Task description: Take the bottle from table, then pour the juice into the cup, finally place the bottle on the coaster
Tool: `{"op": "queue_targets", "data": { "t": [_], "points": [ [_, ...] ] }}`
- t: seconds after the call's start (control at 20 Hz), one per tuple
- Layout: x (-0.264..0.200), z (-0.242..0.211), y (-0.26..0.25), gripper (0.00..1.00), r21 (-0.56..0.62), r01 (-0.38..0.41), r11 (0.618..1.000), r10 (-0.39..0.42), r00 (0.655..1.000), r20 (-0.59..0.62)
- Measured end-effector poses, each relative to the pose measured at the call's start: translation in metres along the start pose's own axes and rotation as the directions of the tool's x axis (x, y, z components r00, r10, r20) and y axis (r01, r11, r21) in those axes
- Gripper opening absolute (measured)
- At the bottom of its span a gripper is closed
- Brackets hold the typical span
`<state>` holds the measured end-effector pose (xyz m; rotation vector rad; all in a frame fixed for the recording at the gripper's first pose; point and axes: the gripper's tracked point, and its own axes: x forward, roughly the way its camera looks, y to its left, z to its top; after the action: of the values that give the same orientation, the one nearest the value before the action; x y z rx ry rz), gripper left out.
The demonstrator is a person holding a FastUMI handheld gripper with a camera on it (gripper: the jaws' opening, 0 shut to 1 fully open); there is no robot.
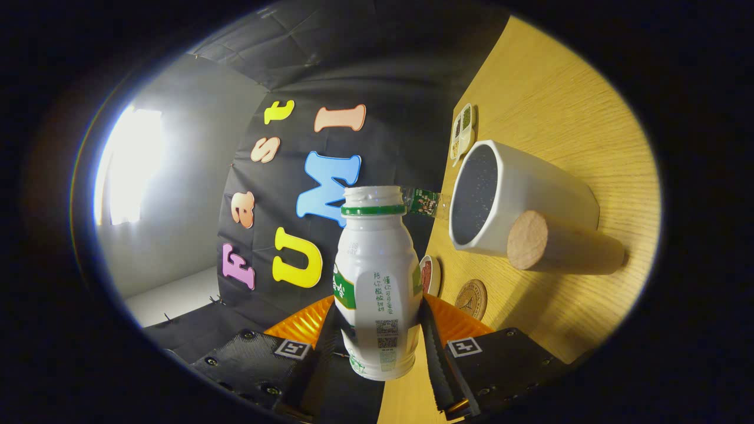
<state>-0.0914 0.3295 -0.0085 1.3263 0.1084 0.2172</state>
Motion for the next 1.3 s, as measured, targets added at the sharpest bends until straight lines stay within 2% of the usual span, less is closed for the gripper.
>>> {"op": "queue_targets", "data": {
  "t": [0.6,1.3],
  "points": [
    [0.0018,-0.0029,0.0033,0.69,0.153,0.001,0.988,-0.001,1.0,-0.003],
    [0.0072,-0.0046,0.0083,0.69,0.262,-0.011,0.965,0.008,1.0,0.015]
  ]
}}
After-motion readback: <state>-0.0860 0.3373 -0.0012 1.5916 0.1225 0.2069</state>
